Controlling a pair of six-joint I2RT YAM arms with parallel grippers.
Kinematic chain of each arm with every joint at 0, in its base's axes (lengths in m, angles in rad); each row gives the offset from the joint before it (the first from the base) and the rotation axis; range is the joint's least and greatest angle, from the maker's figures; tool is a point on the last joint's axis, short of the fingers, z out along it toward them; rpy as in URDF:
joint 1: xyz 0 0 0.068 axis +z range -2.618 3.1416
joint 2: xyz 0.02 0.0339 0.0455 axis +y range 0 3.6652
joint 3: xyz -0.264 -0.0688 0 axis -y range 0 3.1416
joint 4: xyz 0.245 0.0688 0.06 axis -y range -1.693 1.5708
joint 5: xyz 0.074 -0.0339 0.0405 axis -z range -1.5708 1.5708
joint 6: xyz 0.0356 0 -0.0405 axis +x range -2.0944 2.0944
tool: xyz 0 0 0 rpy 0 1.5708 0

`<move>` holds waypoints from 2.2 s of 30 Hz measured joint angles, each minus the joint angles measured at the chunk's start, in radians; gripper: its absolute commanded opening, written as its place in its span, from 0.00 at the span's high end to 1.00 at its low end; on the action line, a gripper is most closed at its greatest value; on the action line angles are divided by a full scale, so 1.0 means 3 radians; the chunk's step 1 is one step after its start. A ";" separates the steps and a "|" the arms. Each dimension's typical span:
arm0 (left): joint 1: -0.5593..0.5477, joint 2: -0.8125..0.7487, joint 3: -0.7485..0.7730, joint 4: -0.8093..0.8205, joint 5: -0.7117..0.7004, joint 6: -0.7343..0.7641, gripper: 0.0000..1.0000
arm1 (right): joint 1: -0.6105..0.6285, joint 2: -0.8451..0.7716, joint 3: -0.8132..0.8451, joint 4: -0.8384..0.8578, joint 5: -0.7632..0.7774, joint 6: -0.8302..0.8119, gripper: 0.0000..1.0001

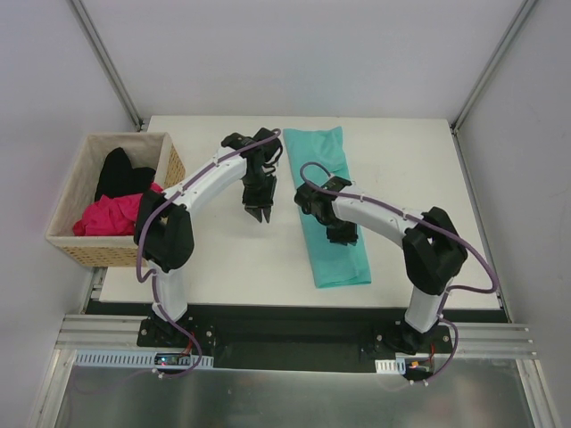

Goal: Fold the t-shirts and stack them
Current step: Rotate the tshirt 90 degrees

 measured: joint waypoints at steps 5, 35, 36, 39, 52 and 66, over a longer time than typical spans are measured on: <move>0.0045 -0.0128 -0.0078 -0.0001 -0.0114 -0.0003 0.76 | -0.0371 0.0224 0.0164 0.0029 -0.0004 -0.0226 0.73; 0.0347 -0.0609 -0.0409 -0.0004 -0.0332 -0.0095 0.76 | -0.1115 0.0445 -0.0310 0.0589 -0.0436 -0.0891 0.78; 0.0347 -0.0600 -0.0394 -0.0004 -0.0332 -0.0095 0.76 | -0.1115 0.0458 -0.0317 0.0613 -0.0443 -0.0894 0.79; 0.0347 -0.0575 -0.0346 -0.0004 -0.0332 -0.0097 0.76 | -0.1114 0.0492 -0.0324 0.0642 -0.0476 -0.0919 0.80; 0.0347 -0.0551 -0.0340 -0.0050 -0.0346 -0.0142 0.76 | -0.0759 0.0665 -0.0038 0.0576 -0.0605 -0.0966 0.82; 0.0348 -0.0632 -0.0492 -0.0057 -0.0425 -0.0179 0.76 | -0.0402 0.0861 0.0329 0.0544 -0.0750 -0.0896 0.82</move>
